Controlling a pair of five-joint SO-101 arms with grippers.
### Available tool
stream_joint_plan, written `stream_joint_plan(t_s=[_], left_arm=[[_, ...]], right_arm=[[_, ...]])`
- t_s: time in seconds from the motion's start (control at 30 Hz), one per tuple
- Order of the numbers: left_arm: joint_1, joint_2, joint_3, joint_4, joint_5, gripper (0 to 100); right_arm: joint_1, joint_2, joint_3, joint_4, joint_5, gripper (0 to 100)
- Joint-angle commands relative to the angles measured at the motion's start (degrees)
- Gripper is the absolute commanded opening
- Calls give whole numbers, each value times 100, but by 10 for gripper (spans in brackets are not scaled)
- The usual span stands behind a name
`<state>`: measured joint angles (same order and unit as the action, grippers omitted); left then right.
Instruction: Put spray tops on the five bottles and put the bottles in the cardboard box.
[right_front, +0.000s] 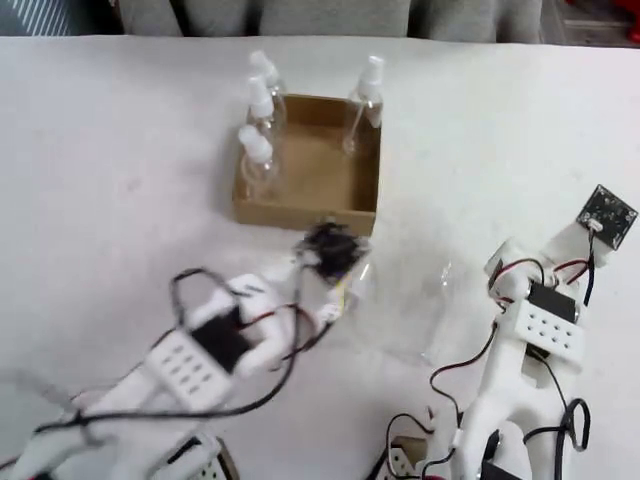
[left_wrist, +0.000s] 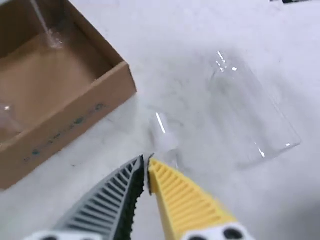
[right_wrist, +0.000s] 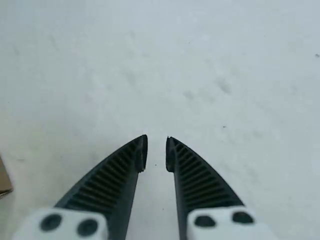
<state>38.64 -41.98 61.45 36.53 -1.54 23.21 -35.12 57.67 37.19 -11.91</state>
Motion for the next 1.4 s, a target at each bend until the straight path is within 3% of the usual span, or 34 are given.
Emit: stream_joint_plan(t_s=[0.0,0.13,0.4,0.7,1.37], left_arm=[[171,1420,-536,-800,290,138],[163,2624,-1134,-1011,923,216],[-295,4057,-2321,-659,949,219],[-277,4330,-2576,-396,958,219],[-277,5771,-4378,1196,1213,217]], right_arm=[[-92,-154,-26,-92,193,40],[-251,-154,-26,-66,255,38],[-444,-154,-18,-57,255,40],[-453,-154,-18,-57,255,42],[-453,-145,62,-84,255,42]])
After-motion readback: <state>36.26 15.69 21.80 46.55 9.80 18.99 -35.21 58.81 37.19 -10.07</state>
